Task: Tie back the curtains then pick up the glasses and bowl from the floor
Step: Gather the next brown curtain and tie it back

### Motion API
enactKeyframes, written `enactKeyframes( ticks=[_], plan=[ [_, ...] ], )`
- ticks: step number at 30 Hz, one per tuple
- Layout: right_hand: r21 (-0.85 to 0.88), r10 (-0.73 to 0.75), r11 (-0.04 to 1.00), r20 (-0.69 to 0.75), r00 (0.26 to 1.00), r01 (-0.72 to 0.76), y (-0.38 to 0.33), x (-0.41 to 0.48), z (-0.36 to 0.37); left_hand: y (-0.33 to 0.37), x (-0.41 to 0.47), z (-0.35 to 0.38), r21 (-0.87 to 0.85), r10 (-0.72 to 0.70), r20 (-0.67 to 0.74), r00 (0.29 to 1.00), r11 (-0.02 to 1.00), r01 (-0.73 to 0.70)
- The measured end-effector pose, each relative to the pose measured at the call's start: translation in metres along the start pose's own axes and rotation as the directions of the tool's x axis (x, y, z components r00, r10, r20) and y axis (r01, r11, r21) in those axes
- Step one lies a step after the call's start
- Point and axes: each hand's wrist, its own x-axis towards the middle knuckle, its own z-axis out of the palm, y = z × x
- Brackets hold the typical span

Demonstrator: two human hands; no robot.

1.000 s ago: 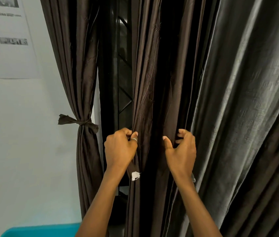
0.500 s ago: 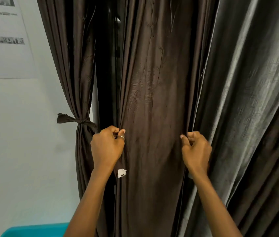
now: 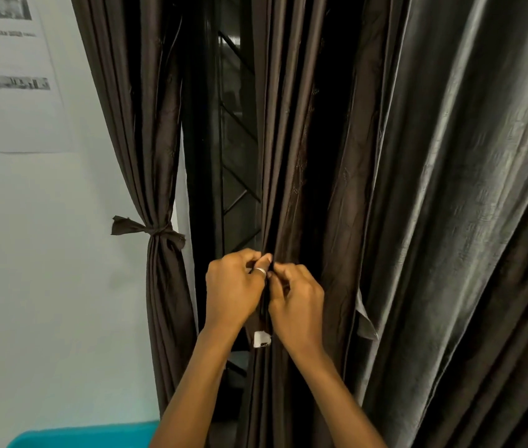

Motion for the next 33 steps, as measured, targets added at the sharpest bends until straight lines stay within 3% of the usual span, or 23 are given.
enactKeyframes(
  ticks=[10, 14, 19, 25, 28, 31, 33],
  plan=[
    [-0.002, 0.013, 1.0, -0.045, 0.999, -0.013, -0.001, -0.005, 0.01, -0.001, 0.001, -0.005, 0.012, -0.016, 0.121, 0.993, 1.0, 0.014],
    [-0.011, 0.006, 1.0, -0.042, 0.999, -0.006, -0.001, -0.005, 0.013, 0.005, 0.005, 0.0, 0.111, -0.088, 0.071, 0.994, 0.991, 0.08],
    [0.002, -0.012, 1.0, -0.032, 0.999, 0.013, 0.001, -0.006, 0.013, 0.006, 0.006, 0.004, 0.117, -0.108, -0.024, 0.994, 0.987, 0.11],
    [0.06, -0.051, 0.997, 0.121, 0.991, 0.044, 0.006, 0.005, -0.003, 0.002, 0.011, 0.001, 0.105, -0.074, -0.013, 0.997, 0.992, 0.075],
    [-0.038, -0.033, 0.999, -0.092, 0.995, 0.03, 0.012, 0.013, -0.019, -0.003, 0.014, -0.003, 0.13, -0.073, -0.023, 0.997, 0.989, 0.075],
    [-0.215, 0.013, 0.972, -0.352, 0.936, -0.095, 0.021, 0.029, -0.039, -0.007, 0.015, -0.007, 0.123, -0.078, -0.047, 0.996, 0.989, 0.083],
    [-0.279, 0.075, 0.944, -0.335, 0.939, -0.175, 0.031, 0.043, -0.053, -0.009, 0.017, -0.01, 0.118, -0.07, -0.053, 0.996, 0.99, 0.076]
  ],
)
